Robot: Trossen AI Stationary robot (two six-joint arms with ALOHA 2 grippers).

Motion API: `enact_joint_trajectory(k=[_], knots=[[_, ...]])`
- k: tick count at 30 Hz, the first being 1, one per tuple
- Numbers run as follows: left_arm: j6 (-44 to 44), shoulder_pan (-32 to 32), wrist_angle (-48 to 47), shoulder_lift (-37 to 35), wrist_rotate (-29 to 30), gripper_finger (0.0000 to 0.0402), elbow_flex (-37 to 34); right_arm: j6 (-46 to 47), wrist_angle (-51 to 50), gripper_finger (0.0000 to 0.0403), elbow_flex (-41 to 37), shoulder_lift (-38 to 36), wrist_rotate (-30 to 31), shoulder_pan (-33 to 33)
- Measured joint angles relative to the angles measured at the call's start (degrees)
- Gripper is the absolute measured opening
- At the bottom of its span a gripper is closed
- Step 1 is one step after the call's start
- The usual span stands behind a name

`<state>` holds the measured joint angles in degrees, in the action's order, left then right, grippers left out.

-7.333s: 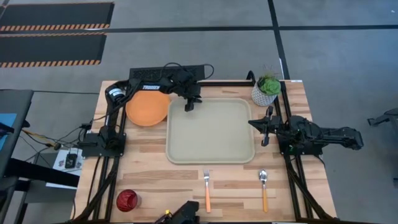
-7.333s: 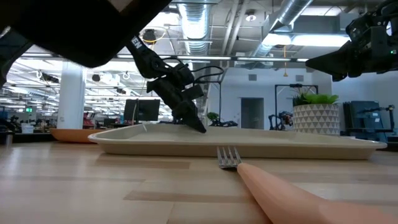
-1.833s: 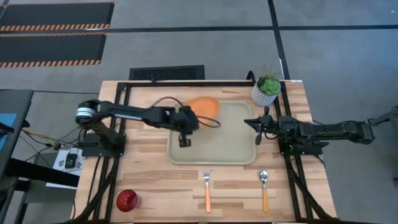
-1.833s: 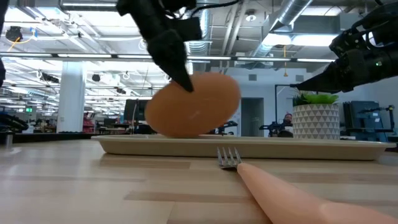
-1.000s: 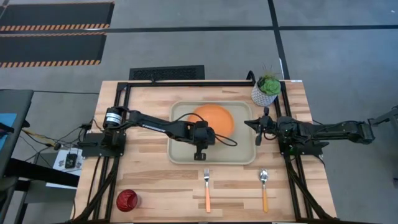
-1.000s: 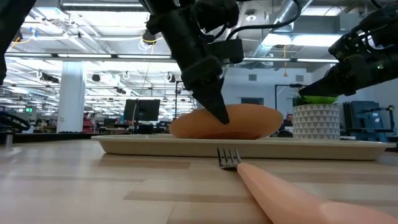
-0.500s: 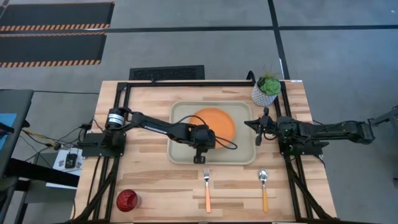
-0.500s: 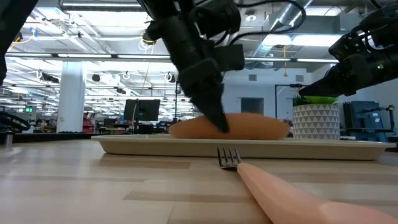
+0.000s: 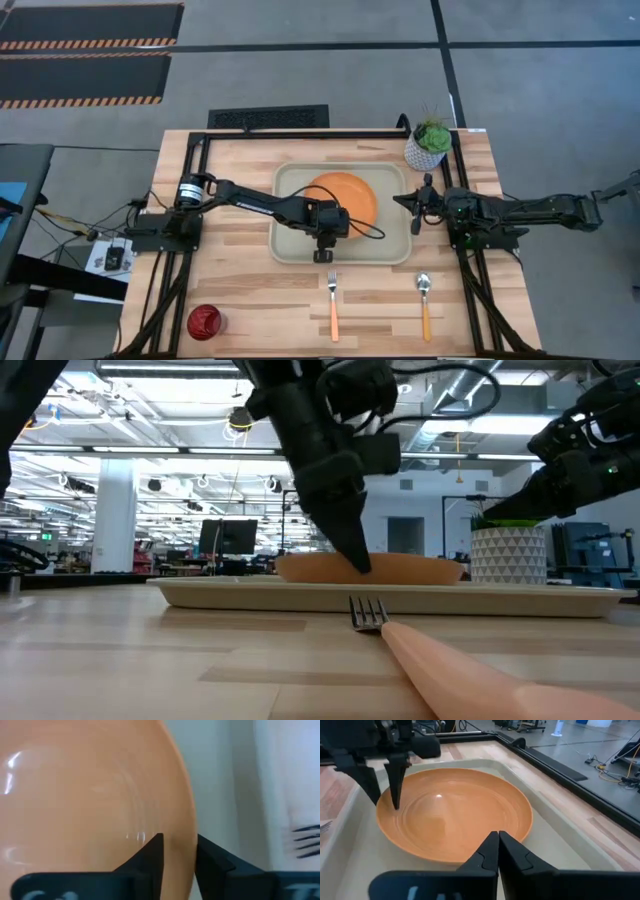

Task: Pick and place plate/cup/fork/spoon on tray
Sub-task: Put the orange plate on the gray serving tray, then adjust the gray serving tray

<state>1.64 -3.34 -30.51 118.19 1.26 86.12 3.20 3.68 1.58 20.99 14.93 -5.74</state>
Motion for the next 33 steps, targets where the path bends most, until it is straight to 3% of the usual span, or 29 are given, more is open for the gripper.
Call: enact_joint_trajectory(k=[7,11,18,26,33], knots=[[0.8,0.0,-3.0,-3.8,-1.1,0.0127,1.4,1.4,-0.8,0.0050,0.0,0.0,-0.1,0.0],[-0.5,0.0,-4.8,-9.5,0.6,0.0105,-1.2,1.5,-3.8,0.0042,0.8,0.0,-0.1,0.0],[-10.9,2.0,0.5,-26.7,2.2,0.0008,-20.8,5.8,-16.8,0.0009,8.6,2.5,0.1,0.0],[-20.8,8.7,-2.5,-46.5,4.5,0.0001,-42.1,14.9,-25.7,0.0008,15.0,15.3,-1.8,-1.7],[-19.0,14.4,-4.7,-49.5,4.1,0.0000,-49.1,18.2,-34.4,0.0013,25.0,30.5,-5.4,-5.2]])
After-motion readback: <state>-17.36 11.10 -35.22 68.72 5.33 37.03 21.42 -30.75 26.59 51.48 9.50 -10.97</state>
